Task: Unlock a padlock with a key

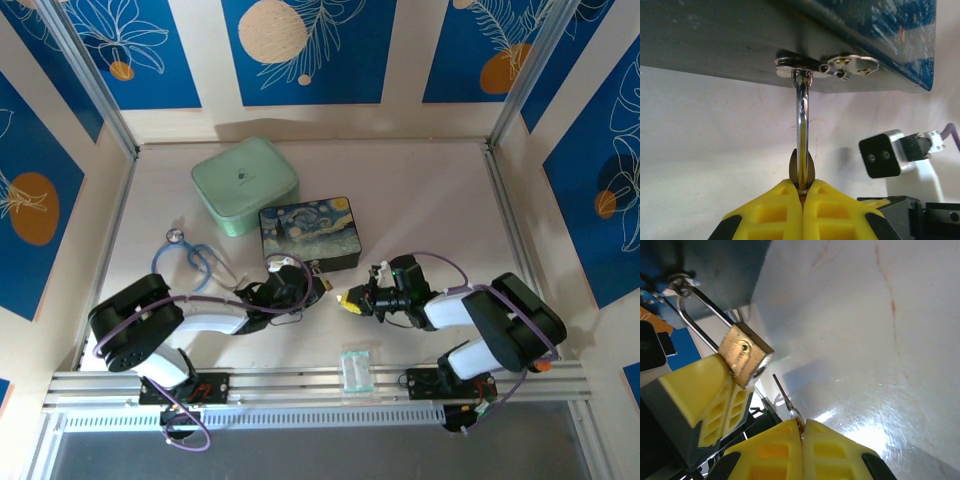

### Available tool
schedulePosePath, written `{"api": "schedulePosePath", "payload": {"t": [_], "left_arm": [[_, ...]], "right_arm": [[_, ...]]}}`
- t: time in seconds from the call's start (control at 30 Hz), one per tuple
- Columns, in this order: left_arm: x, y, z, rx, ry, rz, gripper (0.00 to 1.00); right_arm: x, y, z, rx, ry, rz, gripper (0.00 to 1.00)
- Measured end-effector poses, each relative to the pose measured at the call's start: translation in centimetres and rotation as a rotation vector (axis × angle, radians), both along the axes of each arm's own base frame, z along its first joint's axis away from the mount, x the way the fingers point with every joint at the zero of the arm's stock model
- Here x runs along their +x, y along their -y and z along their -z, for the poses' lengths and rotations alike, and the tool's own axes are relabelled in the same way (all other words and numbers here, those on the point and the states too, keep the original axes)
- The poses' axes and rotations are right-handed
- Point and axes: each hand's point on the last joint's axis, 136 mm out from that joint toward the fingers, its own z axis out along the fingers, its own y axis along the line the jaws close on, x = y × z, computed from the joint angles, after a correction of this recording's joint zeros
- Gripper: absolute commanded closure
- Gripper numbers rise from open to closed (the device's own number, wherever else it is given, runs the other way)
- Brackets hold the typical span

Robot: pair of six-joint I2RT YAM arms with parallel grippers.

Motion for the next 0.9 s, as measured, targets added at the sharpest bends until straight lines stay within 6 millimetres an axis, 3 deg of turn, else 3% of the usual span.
{"api": "schedulePosePath", "payload": {"t": [0.9], "left_arm": [[0.04, 0.11, -0.28, -0.041, -0.015, -0.021, 1.00]], "right_arm": [[0.31, -0.51, 0.20, 0.092, -0.019, 0.000, 1.00]]}}
